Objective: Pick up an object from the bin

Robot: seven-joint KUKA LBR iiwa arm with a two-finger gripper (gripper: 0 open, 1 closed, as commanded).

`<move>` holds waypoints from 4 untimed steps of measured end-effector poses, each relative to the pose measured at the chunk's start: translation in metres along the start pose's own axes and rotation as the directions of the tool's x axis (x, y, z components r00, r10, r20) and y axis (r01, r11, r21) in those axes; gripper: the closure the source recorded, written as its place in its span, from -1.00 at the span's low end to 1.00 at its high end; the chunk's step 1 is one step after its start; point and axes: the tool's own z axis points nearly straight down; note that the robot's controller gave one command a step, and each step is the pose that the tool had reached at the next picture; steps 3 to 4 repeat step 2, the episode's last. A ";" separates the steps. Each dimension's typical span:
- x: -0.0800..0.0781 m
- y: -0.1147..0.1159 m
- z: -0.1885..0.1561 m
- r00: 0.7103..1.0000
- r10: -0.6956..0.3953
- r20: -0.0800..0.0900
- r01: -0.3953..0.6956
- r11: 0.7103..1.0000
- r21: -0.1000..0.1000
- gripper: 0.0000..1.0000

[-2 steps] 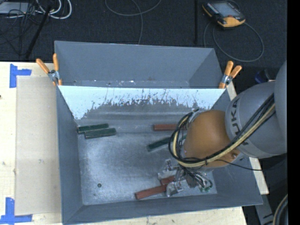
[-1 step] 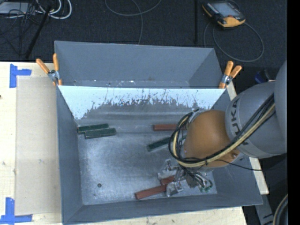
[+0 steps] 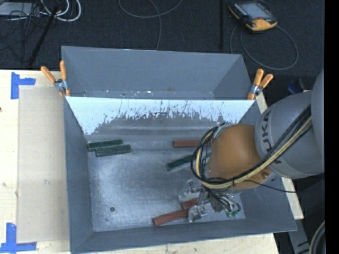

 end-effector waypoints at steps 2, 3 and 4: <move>0.002 0.001 -0.033 1.000 -0.002 -0.005 0.002 1.000 -0.001 1.00; 0.002 0.001 -0.033 1.000 -0.002 -0.005 0.002 1.000 -0.001 1.00; 0.002 0.001 -0.033 1.000 -0.002 -0.005 0.002 1.000 -0.001 1.00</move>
Offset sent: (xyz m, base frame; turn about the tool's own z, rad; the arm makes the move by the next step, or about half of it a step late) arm 0.0001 0.0000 0.0641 0.0000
